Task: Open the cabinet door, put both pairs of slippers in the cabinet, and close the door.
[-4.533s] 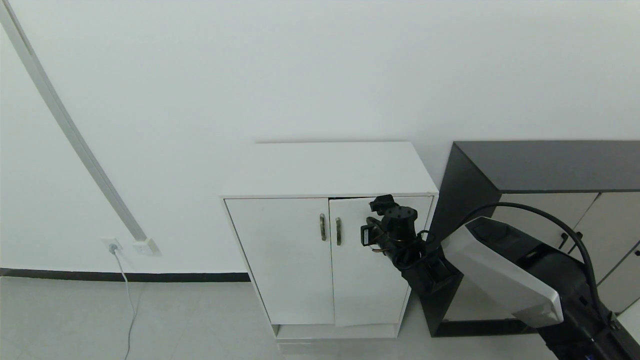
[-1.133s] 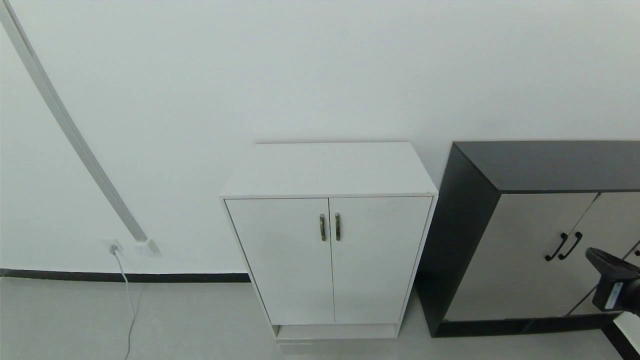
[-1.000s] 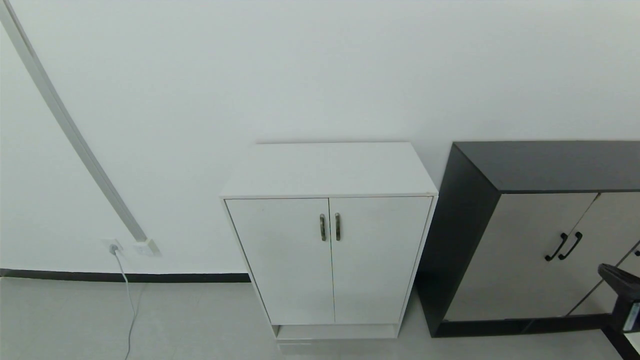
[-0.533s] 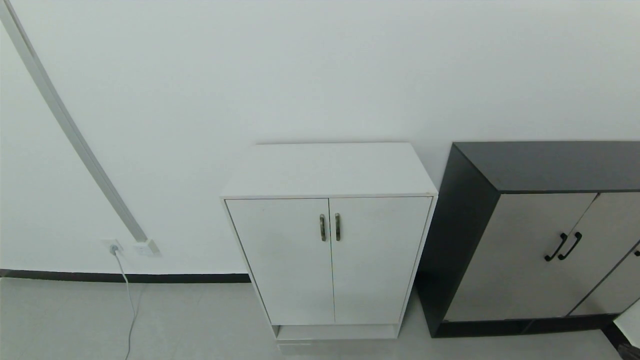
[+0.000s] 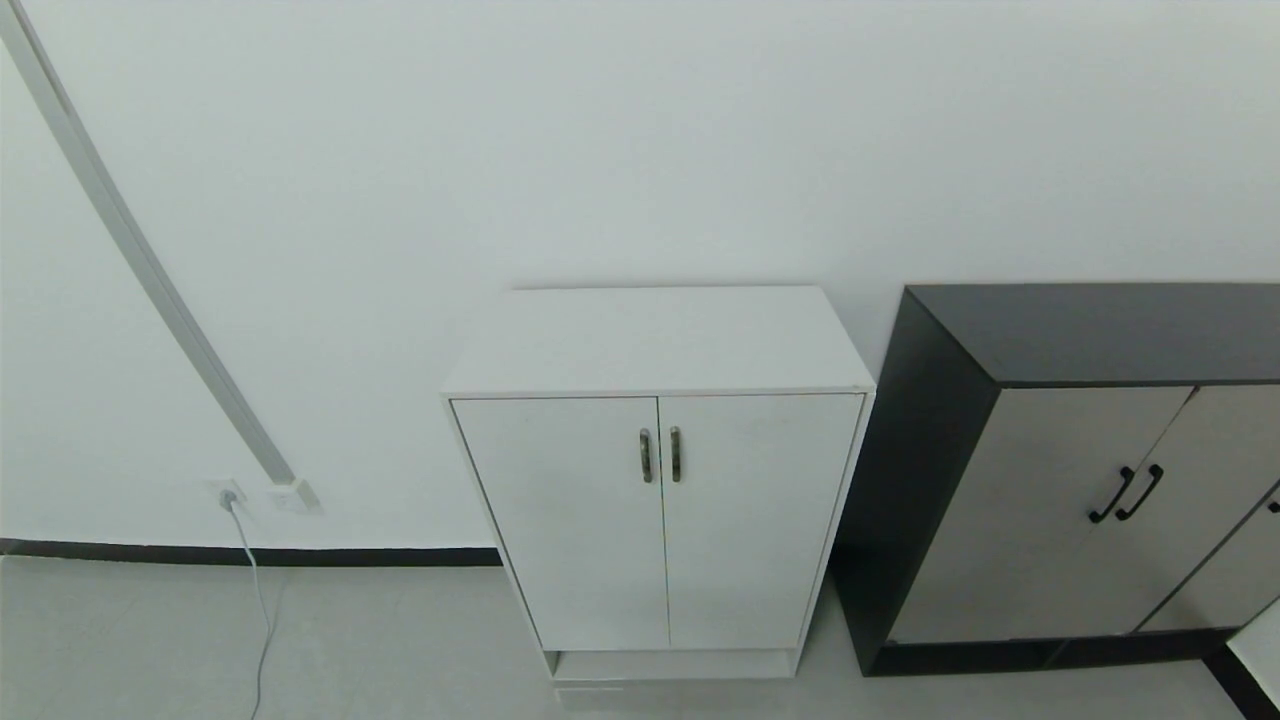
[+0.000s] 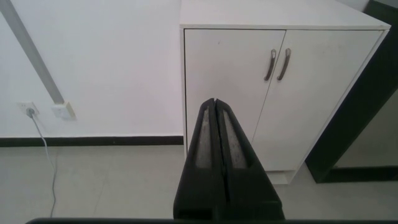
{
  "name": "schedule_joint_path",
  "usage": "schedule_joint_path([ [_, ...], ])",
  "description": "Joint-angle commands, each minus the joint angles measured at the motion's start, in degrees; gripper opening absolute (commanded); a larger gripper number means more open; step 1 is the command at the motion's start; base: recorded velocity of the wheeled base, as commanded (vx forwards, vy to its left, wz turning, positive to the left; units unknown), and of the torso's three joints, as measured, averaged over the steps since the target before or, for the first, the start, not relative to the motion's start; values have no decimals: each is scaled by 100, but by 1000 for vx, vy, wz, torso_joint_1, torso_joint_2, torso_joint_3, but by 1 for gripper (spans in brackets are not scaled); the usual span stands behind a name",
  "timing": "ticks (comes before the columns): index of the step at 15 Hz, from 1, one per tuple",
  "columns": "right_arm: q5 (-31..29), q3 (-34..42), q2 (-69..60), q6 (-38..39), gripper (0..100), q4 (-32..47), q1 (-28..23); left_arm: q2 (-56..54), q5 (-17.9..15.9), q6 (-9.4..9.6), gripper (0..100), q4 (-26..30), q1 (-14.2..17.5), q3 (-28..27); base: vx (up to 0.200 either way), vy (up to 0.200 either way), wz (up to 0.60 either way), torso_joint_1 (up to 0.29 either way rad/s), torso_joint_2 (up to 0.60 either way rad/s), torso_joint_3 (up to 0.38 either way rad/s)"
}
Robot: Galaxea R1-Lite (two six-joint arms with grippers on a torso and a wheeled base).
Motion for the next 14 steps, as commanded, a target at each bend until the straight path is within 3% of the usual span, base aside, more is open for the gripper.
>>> schedule_joint_path([
  [1,6,32,-28,-1,0,-10,4,7,4,-1,0,0,4,-1,0,0,0,0,0,0],
  [5,50,94,-327,43,0,465,92,7,4,-1,0,0,4,-1,0,0,0,0,0,0],
  [10,-55,85,-854,350,0,474,215,7,4,-10,0,0,4,-1,0,0,0,0,0,0],
  [14,-161,94,-1909,482,0,482,30,7,4,-10,0,9,4,-1,0,0,0,0,0,0],
])
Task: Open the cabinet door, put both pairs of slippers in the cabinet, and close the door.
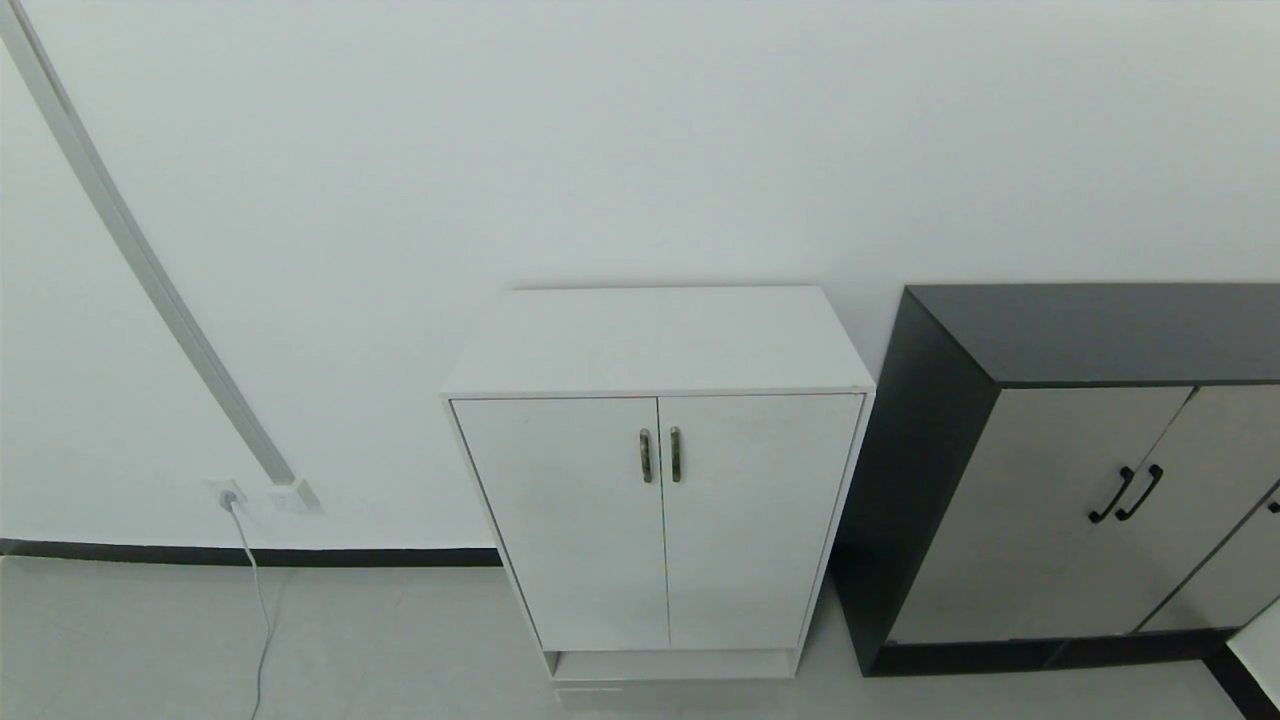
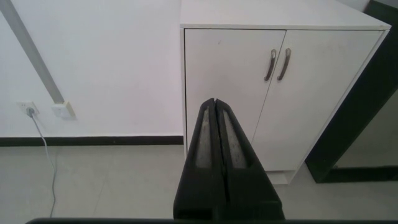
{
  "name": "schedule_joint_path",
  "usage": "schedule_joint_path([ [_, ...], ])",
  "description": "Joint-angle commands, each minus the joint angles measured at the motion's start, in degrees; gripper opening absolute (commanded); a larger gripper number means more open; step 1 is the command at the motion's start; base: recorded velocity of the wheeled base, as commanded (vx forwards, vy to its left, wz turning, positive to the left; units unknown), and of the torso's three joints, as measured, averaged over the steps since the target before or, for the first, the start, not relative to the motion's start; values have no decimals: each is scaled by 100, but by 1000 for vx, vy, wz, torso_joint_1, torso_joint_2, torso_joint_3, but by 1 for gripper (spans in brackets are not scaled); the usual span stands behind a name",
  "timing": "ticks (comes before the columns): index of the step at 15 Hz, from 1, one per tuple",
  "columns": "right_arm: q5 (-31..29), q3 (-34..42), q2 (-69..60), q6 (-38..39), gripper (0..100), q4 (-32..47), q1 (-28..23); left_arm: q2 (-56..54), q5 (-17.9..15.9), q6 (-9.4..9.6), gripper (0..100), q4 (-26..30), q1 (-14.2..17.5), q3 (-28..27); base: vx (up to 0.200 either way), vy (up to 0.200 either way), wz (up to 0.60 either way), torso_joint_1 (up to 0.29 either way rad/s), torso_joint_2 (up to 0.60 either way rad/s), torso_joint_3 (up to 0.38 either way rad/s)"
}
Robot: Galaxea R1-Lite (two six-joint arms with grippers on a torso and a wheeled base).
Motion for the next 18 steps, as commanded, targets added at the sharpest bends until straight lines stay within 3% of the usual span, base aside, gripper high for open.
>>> schedule_joint_path([
  [1,-2,2,-661,9,0,0,-217,7,2,-2,0,0,-1,1,0,0,0,0,0,0],
  [5,-2,2,-1118,9,0,0,-630,7,2,-2,0,0,-1,1,0,0,0,0,0,0],
  [18,-556,2,-1373,484,0,-53,-639,7,11,16,0,0,-1,1,0,0,0,0,0,0],
])
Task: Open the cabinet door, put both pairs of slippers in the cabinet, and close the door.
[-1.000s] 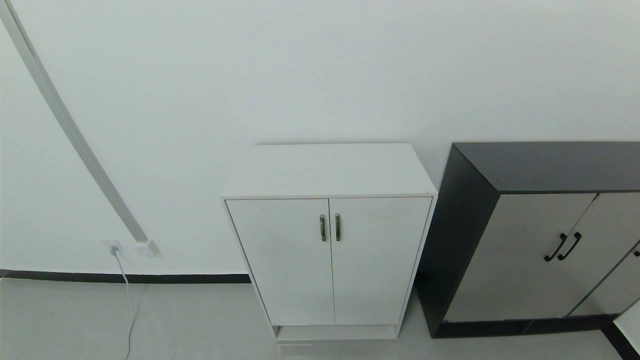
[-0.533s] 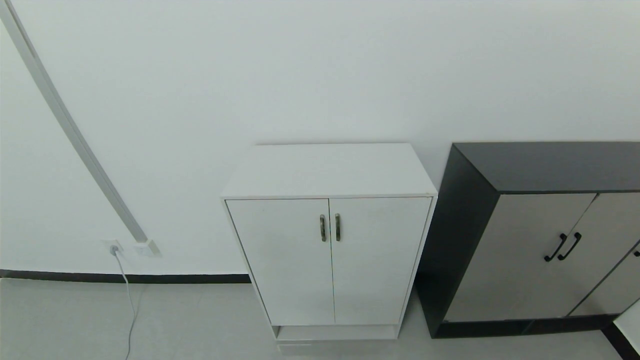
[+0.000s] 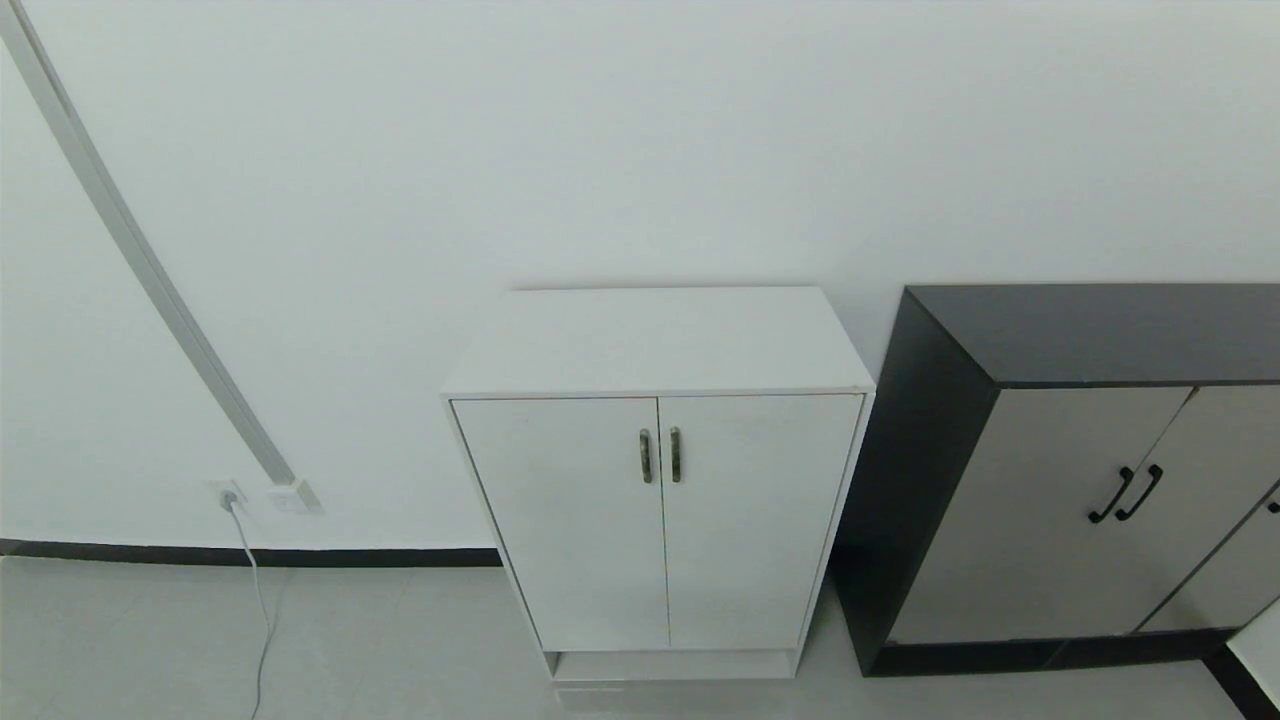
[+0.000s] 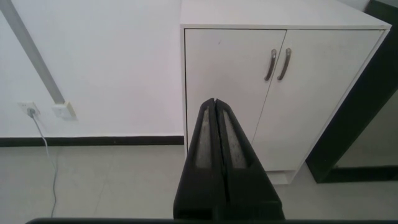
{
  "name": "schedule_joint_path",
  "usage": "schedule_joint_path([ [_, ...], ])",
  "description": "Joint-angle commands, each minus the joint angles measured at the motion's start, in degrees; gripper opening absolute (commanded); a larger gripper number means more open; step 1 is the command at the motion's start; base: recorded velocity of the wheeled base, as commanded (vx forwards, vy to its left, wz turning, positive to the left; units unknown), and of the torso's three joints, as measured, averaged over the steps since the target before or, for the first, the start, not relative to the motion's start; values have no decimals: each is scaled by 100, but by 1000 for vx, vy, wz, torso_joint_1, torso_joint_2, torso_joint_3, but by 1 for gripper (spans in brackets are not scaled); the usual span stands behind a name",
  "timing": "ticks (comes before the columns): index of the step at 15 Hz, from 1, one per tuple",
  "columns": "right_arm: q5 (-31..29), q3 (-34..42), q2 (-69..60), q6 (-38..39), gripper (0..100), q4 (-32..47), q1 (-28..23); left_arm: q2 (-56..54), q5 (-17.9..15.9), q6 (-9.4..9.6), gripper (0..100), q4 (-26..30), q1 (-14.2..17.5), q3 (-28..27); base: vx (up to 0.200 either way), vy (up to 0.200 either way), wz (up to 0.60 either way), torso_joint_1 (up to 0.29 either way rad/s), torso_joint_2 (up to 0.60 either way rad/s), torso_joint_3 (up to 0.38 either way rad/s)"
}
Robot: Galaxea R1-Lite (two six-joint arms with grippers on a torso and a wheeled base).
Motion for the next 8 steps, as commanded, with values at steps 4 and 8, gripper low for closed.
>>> schedule_joint_path([
  [4,10,0,11,-16,0,-4,-8,7,8,-4,0,0,4,-1,0,0,0,0,0,0],
  [8,10,0,20,-24,0,-4,-8,7,0,-4,0,9,4,-1,0,0,0,0,0,0],
])
